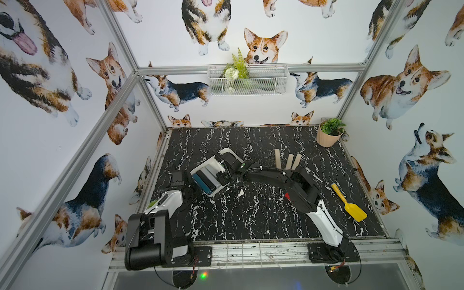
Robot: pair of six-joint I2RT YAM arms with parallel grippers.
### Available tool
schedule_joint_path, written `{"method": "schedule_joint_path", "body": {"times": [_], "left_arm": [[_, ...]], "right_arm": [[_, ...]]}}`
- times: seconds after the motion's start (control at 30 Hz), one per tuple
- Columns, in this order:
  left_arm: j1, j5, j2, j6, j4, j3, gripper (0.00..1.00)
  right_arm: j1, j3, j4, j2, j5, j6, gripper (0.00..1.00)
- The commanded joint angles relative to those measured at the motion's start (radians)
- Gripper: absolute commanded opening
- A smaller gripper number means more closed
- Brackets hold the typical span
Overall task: Put the pruning pliers into the storage box
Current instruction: Place the pruning pliers in the storage box.
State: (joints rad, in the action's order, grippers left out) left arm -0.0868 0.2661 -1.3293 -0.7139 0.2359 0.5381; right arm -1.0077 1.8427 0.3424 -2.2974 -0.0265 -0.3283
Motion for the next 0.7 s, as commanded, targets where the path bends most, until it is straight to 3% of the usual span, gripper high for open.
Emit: {"method": "schedule_joint_path", "body": {"times": [0.0,0.23,0.37,0.67], "left_arm": [[-0.001,-0.007,0.001,-0.004,0.025,-0.003,0.36],[-0.001,-0.007,-0.003,-0.004,0.022,-0.003,0.36],[-0.001,-0.007,-0.002,-0.002,0.023,-0.003,0.36],[-0.001,-0.006,-0.002,-0.002,0.025,0.000,0.36]], "right_arm": [[-0.002,-0.010,-0.038,0.022,-0.003,0.003,0.45],[0.003,-0.017,-0.036,0.039,0.048,0.033,0.44],[0.019,0.000,-0.024,0.025,0.062,0.025,0.26],[0.047,0.069,0.015,-0.028,0.057,0.015,0.01]]}}
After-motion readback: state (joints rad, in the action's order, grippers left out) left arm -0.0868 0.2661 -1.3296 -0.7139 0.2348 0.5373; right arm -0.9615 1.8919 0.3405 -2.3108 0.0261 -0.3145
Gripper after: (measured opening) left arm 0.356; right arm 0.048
